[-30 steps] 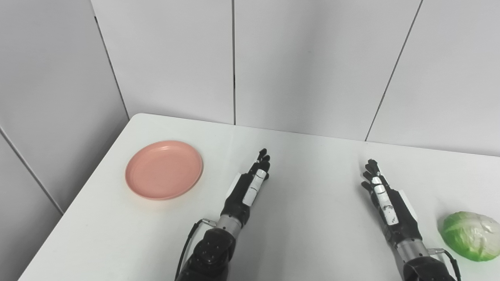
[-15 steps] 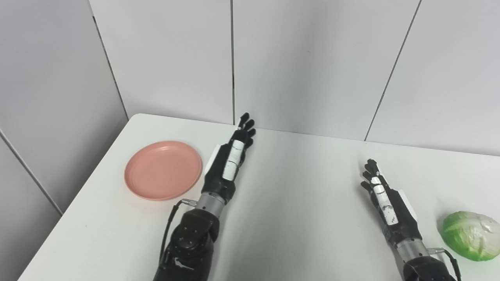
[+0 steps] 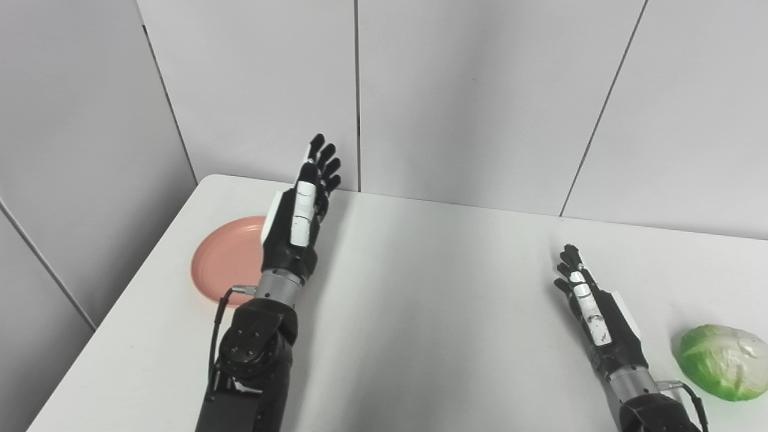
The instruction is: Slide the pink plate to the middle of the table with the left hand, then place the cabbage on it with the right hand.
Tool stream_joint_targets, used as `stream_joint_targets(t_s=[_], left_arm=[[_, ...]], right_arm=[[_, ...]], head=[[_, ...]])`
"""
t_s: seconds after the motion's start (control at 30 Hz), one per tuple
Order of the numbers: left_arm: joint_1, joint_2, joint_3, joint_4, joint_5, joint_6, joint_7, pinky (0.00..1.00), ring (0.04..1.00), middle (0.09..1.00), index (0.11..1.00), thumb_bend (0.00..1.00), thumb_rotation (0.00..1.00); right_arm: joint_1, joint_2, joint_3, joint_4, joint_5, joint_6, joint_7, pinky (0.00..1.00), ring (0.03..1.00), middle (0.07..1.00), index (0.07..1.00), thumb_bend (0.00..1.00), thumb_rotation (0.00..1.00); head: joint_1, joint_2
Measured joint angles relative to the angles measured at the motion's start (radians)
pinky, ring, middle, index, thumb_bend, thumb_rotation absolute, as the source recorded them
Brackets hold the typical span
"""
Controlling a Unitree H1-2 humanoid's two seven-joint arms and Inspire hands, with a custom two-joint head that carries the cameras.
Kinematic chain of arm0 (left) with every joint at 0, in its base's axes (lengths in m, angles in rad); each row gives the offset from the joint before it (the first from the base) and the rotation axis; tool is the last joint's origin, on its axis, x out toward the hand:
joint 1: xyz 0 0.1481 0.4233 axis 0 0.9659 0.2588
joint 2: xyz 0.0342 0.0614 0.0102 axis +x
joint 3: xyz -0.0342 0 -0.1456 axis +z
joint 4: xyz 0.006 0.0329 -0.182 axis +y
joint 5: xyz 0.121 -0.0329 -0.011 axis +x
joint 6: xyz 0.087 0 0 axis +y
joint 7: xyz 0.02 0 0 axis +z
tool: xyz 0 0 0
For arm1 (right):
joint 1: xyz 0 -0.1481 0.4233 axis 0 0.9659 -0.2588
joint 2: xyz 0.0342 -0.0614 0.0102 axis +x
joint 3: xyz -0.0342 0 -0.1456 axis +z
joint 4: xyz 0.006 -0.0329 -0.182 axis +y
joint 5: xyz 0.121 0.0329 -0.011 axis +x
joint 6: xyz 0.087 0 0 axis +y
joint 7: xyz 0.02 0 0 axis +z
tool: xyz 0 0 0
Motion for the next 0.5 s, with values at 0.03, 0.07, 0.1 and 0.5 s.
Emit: stream_joint_targets(t_s=[0.03, 0.07, 0.1, 0.5], left_arm=[[-0.002, 0.002, 0.009, 0.002, 0.0, -0.003, 0.007, 0.97, 0.967, 0.985, 0.988, 0.87, 1.0], [-0.004, 0.002, 0.02, 0.007, 0.0, -0.013, 0.009, 0.97, 0.968, 0.987, 0.989, 0.87, 1.0], [-0.004, 0.003, 0.027, 0.011, 0.0, -0.021, 0.011, 0.97, 0.971, 0.987, 0.991, 0.87, 1.0], [-0.007, 0.059, 0.081, -0.008, -0.024, -0.047, 0.014, 0.99, 0.997, 0.999, 1.0, 0.84, 1.0]], right_arm=[[0.0, 0.0, 0.0, 0.0, 0.0, 0.0, 0.0, 1.0, 0.998, 1.0, 1.0, 0.51, 1.0], [0.0, 0.0, 0.0, 0.0, 0.001, 0.0, 0.0, 1.0, 0.999, 1.0, 1.0, 0.51, 1.0], [0.0, 0.0, 0.0, 0.0, 0.002, 0.0, 0.0, 1.0, 1.0, 1.0, 1.0, 0.53, 1.0], [-0.001, 0.0, 0.0, 0.001, 0.005, 0.0, 0.002, 1.0, 1.0, 1.0, 1.0, 0.5, 1.0]], head=[[0.0, 0.0], [0.0, 0.0], [0.0, 0.0], [0.006, -0.005]])
